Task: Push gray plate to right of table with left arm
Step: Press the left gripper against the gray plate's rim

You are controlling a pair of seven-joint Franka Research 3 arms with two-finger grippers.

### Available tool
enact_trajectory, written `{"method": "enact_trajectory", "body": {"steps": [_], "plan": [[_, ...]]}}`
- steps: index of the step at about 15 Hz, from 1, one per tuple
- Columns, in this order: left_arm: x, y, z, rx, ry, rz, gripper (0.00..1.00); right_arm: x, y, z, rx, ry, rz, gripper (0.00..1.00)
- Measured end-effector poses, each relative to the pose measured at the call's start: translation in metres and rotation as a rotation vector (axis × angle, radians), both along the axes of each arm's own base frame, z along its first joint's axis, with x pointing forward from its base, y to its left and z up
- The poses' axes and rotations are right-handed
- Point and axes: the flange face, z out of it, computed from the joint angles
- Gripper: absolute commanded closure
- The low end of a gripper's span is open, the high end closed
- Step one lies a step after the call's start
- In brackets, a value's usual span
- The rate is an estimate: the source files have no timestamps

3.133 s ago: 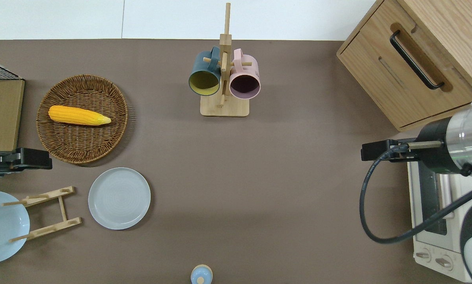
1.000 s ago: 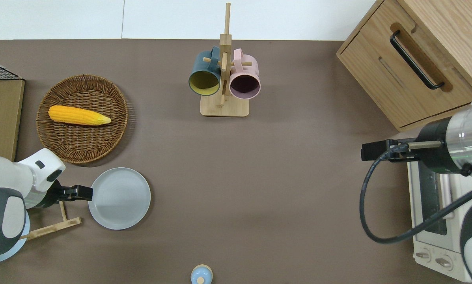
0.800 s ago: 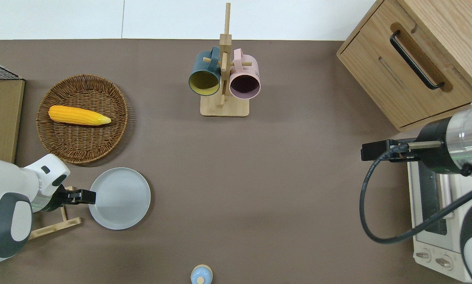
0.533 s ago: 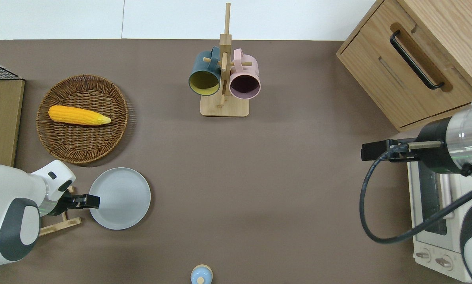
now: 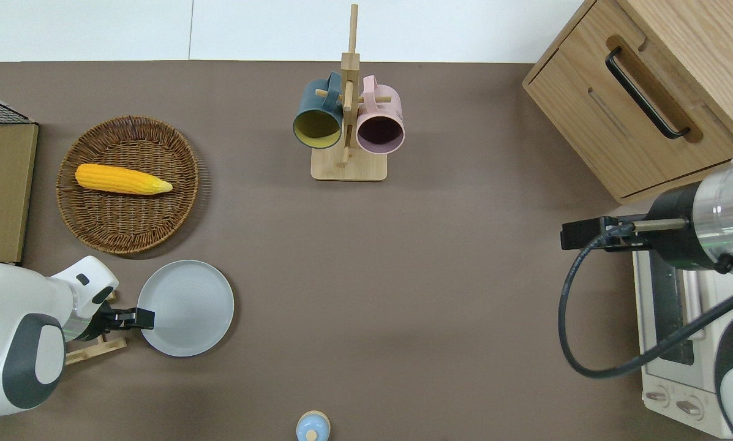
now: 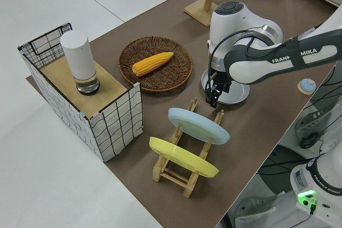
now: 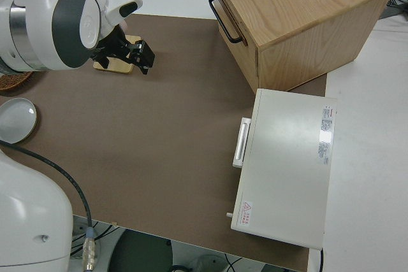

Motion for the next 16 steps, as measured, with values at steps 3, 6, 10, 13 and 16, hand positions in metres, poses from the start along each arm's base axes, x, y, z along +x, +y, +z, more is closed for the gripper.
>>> {"method": "enact_trajectory", "body": {"steps": [3, 6, 10, 13, 16], "plan": [[0.001, -0.001, -0.005, -0.012, -0.003, 0.009, 0.25, 0.000, 0.000, 0.000, 0.000, 0.000, 0.000, 0.005], [0.003, -0.002, -0.014, -0.018, 0.000, 0.013, 0.40, 0.000, 0.000, 0.000, 0.000, 0.000, 0.000, 0.005], [0.005, -0.003, -0.027, -0.019, 0.004, 0.014, 0.85, 0.000, 0.000, 0.000, 0.000, 0.000, 0.000, 0.005], [0.006, -0.003, -0.030, -0.020, 0.007, 0.015, 1.00, 0.000, 0.000, 0.000, 0.000, 0.000, 0.000, 0.005], [0.008, -0.005, -0.025, -0.037, -0.006, 0.032, 1.00, 0.000, 0.000, 0.000, 0.000, 0.000, 0.000, 0.005]]}}
